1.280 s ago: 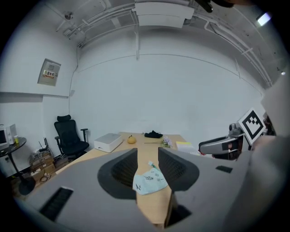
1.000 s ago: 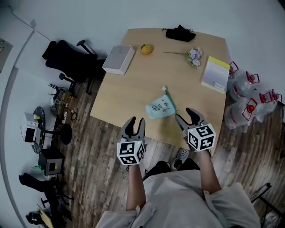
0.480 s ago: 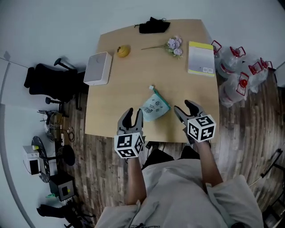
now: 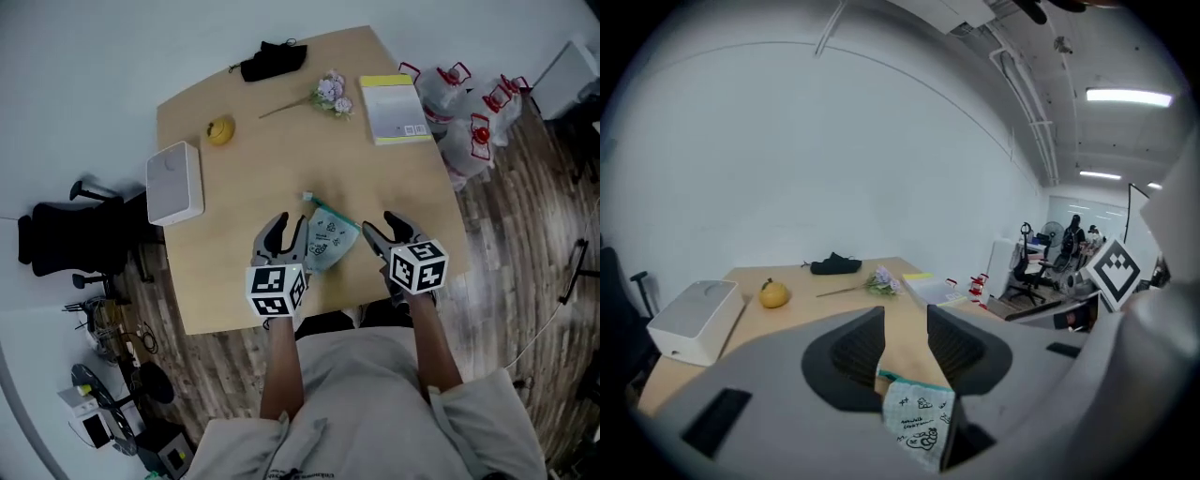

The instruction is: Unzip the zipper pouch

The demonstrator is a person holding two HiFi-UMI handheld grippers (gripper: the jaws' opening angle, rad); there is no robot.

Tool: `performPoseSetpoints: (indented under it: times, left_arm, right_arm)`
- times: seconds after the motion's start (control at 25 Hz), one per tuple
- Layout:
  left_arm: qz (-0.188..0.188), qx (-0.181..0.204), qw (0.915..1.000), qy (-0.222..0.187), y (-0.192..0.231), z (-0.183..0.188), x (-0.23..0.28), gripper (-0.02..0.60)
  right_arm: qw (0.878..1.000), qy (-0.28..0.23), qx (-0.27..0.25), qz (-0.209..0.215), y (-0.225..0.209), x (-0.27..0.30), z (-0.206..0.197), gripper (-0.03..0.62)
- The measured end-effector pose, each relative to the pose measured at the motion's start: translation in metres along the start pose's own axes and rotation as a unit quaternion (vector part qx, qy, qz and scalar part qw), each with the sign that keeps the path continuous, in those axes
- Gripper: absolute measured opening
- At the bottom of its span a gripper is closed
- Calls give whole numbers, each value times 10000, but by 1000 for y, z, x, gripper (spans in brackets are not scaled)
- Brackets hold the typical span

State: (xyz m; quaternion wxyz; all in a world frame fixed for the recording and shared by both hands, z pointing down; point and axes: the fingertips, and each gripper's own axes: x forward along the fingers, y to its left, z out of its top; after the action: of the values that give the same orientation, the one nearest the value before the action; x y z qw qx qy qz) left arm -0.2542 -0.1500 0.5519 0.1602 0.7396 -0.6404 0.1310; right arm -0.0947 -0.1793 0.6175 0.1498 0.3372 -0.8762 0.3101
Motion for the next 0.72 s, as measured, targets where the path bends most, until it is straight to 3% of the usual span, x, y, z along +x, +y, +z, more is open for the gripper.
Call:
performPoseSetpoints:
  times: [0.24,0.44,0.56,0.72]
  left_arm:
    - [-934,303,9950,193,-1,-12,23,147]
    - [-1474,476,9871,398,6,-31,35,147]
    - [-1764,616,9802,654,11,-53,49,147]
    - [-2156,876,9664,1091,10,-89,78,147]
  right_arm:
    - [9956,-130,628,-688,-4,12,-29,255]
    - [9847,-131,1343,-1106,-5,25,-63,252]
    - [9756,-45,1700,-1391,-10,39,-81,252]
    - [9657,136,1778,-1889,-22,54,-95,253]
